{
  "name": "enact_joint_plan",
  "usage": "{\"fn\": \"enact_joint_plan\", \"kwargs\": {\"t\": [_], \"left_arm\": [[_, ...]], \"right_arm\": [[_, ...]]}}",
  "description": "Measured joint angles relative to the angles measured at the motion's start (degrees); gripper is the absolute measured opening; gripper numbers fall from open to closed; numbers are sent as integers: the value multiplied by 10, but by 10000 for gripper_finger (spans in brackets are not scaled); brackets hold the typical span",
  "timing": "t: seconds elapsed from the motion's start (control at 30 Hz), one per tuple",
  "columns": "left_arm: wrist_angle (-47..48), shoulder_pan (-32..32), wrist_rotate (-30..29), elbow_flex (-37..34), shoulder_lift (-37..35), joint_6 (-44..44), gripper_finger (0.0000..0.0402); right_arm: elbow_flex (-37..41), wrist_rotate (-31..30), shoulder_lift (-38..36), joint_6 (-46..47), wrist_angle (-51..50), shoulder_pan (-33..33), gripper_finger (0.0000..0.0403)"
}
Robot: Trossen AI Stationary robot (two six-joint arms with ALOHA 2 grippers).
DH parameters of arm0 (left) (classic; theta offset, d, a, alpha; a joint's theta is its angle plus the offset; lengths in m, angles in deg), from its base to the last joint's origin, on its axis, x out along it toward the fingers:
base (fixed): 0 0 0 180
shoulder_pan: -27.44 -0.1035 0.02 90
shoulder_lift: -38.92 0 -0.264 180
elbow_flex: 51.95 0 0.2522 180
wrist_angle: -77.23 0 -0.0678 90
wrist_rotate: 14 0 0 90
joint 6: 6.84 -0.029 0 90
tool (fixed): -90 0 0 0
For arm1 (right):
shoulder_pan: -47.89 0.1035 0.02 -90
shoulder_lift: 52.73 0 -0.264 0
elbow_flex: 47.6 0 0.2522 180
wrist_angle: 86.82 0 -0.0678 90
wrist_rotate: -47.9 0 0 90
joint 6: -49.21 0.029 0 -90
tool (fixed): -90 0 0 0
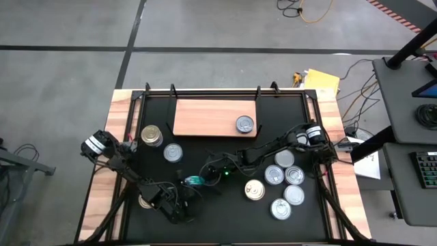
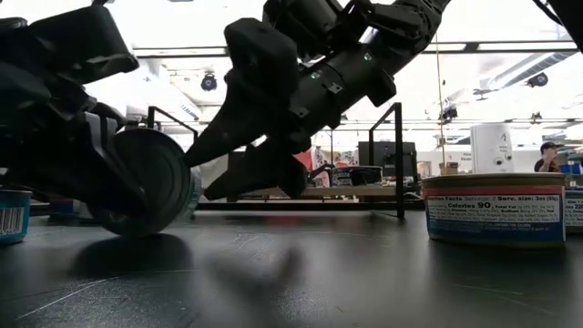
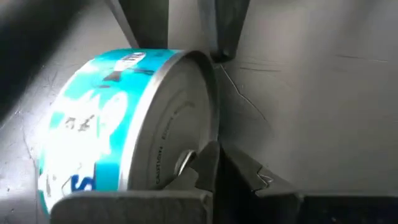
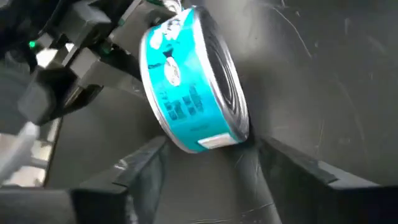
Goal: Stack canned seafood by type on shelf
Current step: Put the green tuna can on the shelf
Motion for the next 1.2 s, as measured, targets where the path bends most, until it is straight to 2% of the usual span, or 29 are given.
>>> {"fn": "enact_joint_plan", "kwargs": {"t": [0.1,0.2,0.27,0.57,0.7,0.87,1.07,1.2], "left_arm": [[0,0,-1,0,0,0,0],[-5,0,-2,-2,-1,1,0],[-7,0,-3,-6,-1,4,0],[-67,-1,-10,-43,-2,6,0],[-85,-1,-18,-50,-2,6,0],[-89,-1,-22,-44,-2,-9,0],[-93,0,-34,-42,-2,-12,0],[-95,1,-35,-42,-9,-12,0]], "right_arm": [[0,-15,0,-70,0,3,202],[0,-45,0,-127,1,7,197],[-1,-60,0,-152,1,10,204],[-3,-60,0,-223,34,23,268],[-5,-60,0,-221,35,23,273],[-5,-61,0,-223,35,22,230],[-5,-60,0,-223,36,23,133],[-6,-61,-1,-224,27,23,134]]}}
